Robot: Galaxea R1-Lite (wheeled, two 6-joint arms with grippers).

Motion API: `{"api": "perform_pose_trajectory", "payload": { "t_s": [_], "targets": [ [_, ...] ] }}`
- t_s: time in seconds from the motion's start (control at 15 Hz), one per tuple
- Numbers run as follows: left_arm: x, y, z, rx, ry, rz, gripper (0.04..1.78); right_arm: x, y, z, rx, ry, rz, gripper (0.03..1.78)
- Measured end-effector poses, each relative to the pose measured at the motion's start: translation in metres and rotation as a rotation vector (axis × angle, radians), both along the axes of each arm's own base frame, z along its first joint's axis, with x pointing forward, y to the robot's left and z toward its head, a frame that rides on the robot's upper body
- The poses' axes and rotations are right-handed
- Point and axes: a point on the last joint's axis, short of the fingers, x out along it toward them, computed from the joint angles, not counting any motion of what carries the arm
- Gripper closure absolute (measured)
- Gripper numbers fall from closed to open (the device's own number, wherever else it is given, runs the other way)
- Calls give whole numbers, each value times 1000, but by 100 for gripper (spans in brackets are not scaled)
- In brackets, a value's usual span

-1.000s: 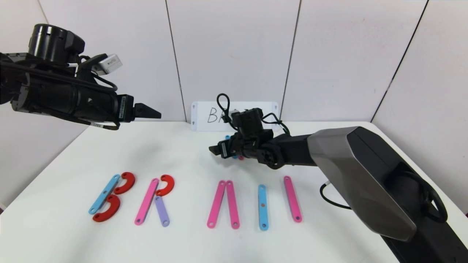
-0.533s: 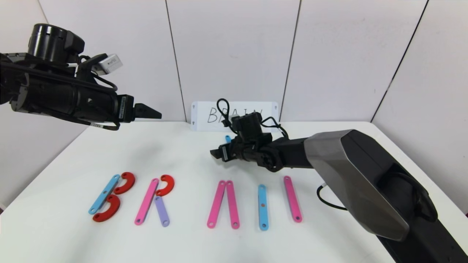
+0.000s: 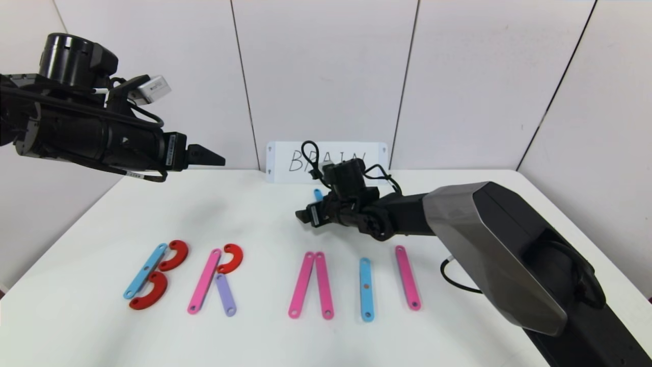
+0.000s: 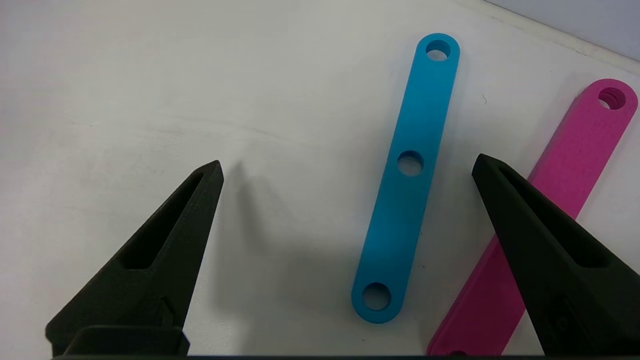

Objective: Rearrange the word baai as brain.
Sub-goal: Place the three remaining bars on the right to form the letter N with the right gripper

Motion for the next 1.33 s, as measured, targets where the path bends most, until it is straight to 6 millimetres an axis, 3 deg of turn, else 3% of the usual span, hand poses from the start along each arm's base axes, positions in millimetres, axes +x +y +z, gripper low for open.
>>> {"api": "perform_pose_trajectory", "payload": {
  "t_s": [0.27, 0.4, 0.6, 0.87, 1.0, 1.33],
  "targets": [
    [0, 0, 0, 0, 0, 0, 8, 0, 1, -4, -25, -8, -1, 9],
    [0, 0, 0, 0, 0, 0, 8, 0, 1, -5, -26, -7, -1, 20],
    [0, 0, 0, 0, 0, 0, 8, -1, 2, -5, -26, -6, 2, 57],
    [0, 0, 1, 0, -3, 0, 8, -1, 2, -6, -27, -4, 3, 129],
    [-1, 0, 1, 0, -3, 0, 8, -1, 3, -6, -25, -5, 4, 150],
    [-1, 0, 1, -2, -3, 1, 8, -1, 3, -5, -24, -5, 3, 154]
  ]
}}
